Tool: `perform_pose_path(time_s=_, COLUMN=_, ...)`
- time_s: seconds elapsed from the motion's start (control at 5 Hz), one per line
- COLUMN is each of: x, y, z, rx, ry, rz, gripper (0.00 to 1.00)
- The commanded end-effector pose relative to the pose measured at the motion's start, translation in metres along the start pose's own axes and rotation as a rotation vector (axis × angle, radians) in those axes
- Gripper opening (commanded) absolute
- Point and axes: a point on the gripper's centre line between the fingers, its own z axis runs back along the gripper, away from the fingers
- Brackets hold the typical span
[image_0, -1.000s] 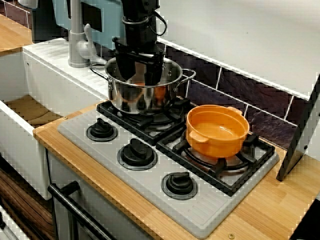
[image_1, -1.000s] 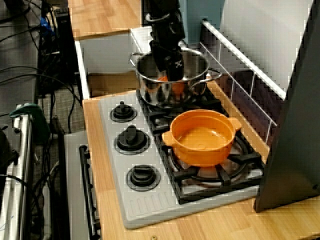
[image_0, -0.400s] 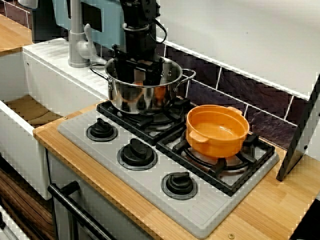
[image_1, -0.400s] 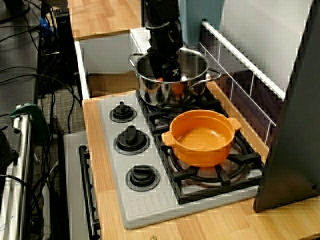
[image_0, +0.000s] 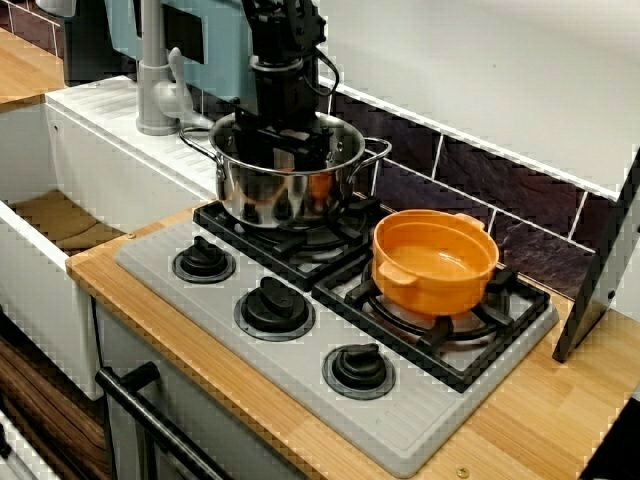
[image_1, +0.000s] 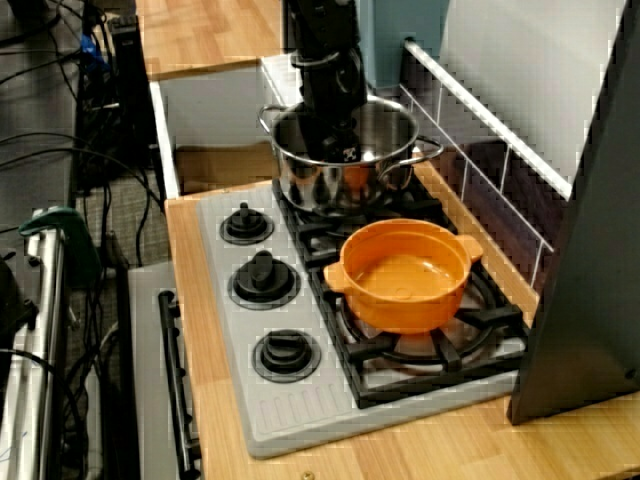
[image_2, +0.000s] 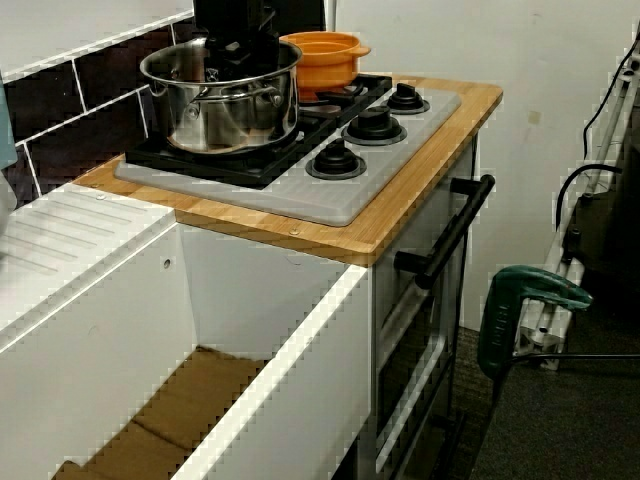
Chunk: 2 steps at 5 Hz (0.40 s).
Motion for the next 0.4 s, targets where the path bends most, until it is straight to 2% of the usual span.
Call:
perform_pose_path(time_s=0.0, x=0.005, y=0.0099, z=-0.0045, rx=0.043, ry=-0.071, rz=-0.032, gripper=1.0)
perform_pose_path(time_s=0.2, x=0.01, y=0.0158, z=-0.0119, rx=0.036, ry=-0.047, rz=-0.017, gripper=0.0)
